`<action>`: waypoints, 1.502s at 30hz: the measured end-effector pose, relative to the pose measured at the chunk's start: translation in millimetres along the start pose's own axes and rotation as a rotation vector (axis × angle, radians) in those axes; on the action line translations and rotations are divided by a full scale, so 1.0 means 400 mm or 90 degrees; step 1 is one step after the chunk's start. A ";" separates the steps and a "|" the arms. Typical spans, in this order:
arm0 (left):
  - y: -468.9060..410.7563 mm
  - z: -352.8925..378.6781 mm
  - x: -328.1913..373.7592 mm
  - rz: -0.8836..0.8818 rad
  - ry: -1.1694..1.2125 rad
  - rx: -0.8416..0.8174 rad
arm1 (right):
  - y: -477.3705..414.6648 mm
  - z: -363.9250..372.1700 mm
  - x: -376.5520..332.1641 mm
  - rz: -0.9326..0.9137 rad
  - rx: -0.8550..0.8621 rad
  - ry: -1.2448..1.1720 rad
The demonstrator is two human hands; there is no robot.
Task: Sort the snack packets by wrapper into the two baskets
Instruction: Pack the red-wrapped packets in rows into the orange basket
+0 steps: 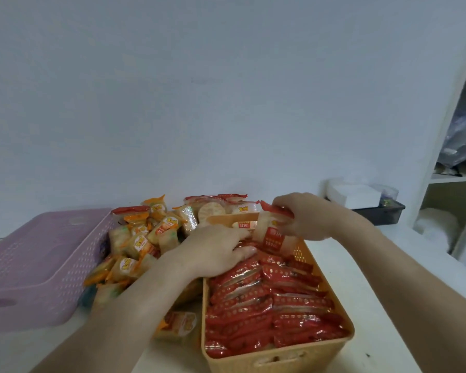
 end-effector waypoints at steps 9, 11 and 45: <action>-0.001 0.020 -0.017 -0.002 0.072 0.034 | 0.066 0.092 -0.020 0.028 -0.092 -0.051; -0.004 0.022 -0.020 -0.011 0.094 0.054 | 0.073 0.117 -0.020 0.033 -0.010 -0.039; -0.186 0.041 -0.294 -0.155 -0.040 0.105 | -0.305 0.115 0.078 0.263 -0.111 -0.283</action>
Point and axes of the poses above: each hand's wrist, its own y-axis away from the middle knuckle, its own z-axis out of the palm, x = y × z, the point moved 1 cm from there along -y, towards the middle knuckle, and after that the axes turned 8 degrees about x, right-handed, at the moved point
